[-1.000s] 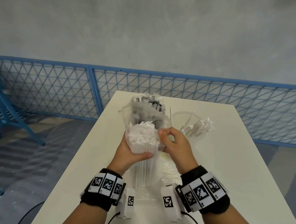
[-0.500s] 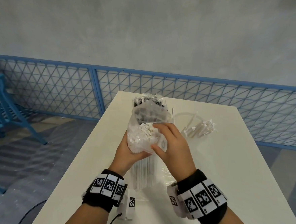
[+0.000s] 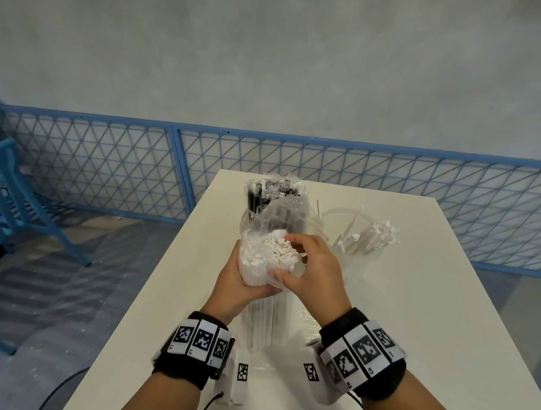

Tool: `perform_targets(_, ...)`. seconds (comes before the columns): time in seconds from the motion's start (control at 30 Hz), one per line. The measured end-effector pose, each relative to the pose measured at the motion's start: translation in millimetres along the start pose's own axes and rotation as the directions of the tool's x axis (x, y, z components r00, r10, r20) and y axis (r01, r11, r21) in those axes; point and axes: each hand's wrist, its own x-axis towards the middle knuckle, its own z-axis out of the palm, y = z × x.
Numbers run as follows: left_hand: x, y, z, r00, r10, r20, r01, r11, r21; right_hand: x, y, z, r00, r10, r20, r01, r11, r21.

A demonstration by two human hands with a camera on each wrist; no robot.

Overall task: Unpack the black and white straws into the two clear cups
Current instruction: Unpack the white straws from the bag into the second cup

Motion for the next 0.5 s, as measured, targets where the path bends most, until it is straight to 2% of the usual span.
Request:
perform_targets(0.17,4.0,-3.9,-3.0,1.000,-0.005,0.006,0.005,1.000,0.020,2.1,2.2,1.7,0.994,0.030,0.102,-0.030,1.000,0.002)
perform_targets(0.3,4.4,-4.9,-2.2,1.000,0.008,0.002,-0.008,1.000,0.019,-1.8,9.3,7.1,0.995,0.065,0.075,-0.068,0.997,0.031)
perform_targets(0.5,4.3,-2.3,-1.8,1.000,0.003,0.012,-0.004,0.994,0.105,-0.5,14.9,11.2,0.992,0.039,0.118,-0.042,0.999,0.024)
